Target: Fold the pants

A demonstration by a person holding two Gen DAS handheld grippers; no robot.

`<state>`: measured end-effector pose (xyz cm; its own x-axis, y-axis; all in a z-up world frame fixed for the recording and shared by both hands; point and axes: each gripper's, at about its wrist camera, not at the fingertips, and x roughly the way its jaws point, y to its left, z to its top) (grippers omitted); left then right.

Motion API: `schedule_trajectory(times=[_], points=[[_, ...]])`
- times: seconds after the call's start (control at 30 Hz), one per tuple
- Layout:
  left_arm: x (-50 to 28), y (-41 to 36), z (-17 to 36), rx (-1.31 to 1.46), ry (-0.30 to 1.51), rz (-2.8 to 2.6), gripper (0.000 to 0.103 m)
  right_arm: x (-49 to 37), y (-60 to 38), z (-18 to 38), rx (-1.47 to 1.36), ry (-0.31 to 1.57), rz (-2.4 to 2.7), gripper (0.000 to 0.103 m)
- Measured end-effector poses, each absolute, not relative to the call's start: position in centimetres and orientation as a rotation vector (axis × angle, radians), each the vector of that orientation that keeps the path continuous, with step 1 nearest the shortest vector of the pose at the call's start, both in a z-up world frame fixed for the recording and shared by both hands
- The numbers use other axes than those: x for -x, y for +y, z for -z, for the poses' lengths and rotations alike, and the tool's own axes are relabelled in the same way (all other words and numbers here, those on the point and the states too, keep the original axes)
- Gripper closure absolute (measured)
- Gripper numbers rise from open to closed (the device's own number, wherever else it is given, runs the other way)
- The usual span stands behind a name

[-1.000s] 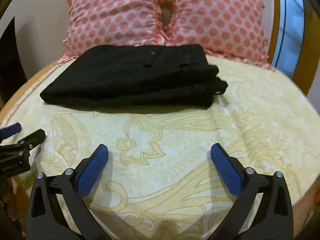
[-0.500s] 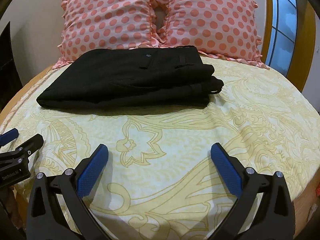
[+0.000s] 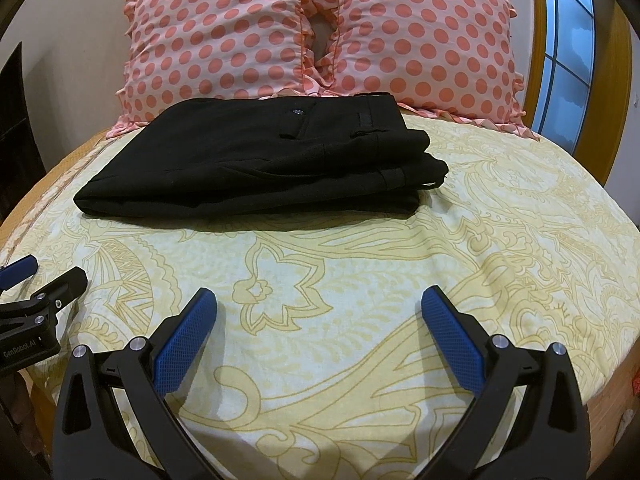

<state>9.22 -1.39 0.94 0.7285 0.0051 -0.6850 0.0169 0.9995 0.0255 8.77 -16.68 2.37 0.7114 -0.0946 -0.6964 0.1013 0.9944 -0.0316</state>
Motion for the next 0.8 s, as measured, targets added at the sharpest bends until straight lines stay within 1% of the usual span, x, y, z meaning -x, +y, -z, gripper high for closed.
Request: schedule_trajectory(times=[0.8], points=[[-9.11,-1.75,-0.88,-0.031,0.754,0.006,0.002,-8.74,-16.62,-2.37,-0.01,0.77,0.111,0.001]])
